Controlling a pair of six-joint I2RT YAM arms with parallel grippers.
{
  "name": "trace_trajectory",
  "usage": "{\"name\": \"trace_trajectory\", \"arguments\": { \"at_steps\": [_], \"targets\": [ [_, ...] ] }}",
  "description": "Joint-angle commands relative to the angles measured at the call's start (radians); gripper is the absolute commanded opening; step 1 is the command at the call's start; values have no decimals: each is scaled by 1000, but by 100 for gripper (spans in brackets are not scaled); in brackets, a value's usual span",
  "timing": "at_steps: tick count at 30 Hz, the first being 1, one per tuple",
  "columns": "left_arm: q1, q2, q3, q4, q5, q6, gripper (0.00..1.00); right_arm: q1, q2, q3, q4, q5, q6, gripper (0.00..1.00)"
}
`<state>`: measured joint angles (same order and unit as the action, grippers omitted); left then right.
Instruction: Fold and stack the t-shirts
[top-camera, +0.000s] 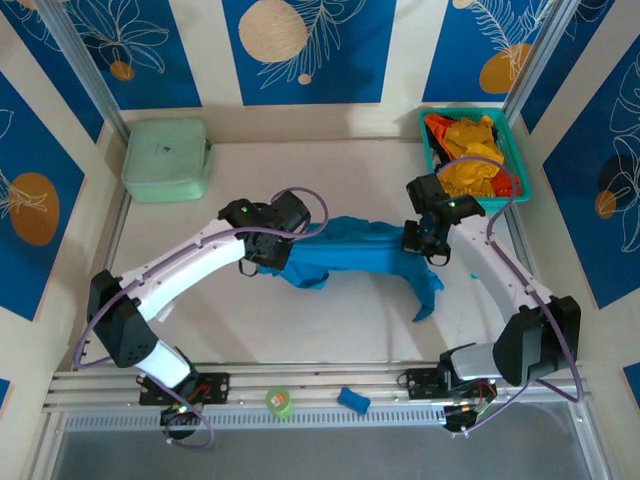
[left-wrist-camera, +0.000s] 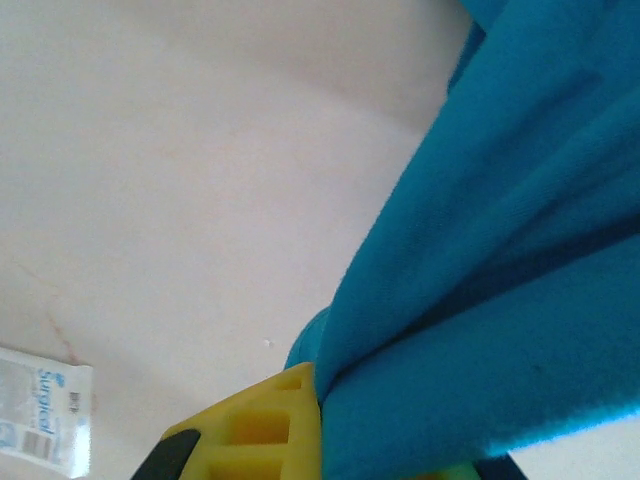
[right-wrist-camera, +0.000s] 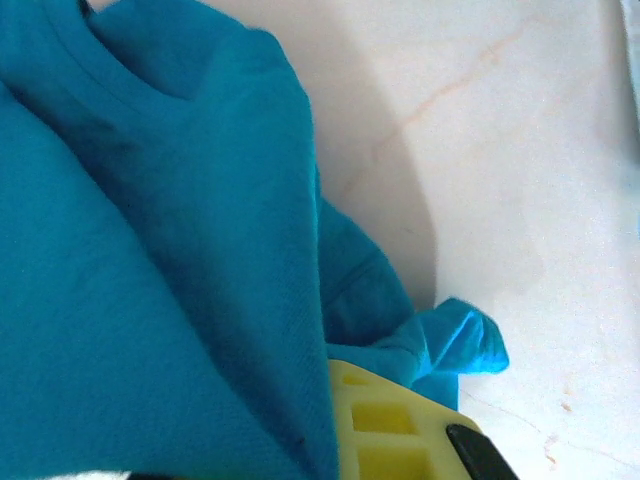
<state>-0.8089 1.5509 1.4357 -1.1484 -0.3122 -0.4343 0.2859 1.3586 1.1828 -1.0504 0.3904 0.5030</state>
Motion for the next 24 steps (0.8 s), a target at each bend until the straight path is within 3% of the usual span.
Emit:
{"name": "trace_trajectory", "arguments": {
  "at_steps": [1,10,19,22,24],
  "targets": [
    [-8,-45,-66,-170,67,10,0,-56,44,-14,-158,177,-34,0],
    [-186,-83,-193,16,395,-40,0,-44,166,-29,-135,88,-75,2],
    [-260,155,-104,273,484,-60,2,-92,269,-15,-66,110,-106,4],
    [-279,247,-30,331,518,-50,14,-127,314,20,-59,132,-108,2],
    [-295,293,22,360,547,-42,41,-141,343,41,-55,145,-105,1]
  ]
}}
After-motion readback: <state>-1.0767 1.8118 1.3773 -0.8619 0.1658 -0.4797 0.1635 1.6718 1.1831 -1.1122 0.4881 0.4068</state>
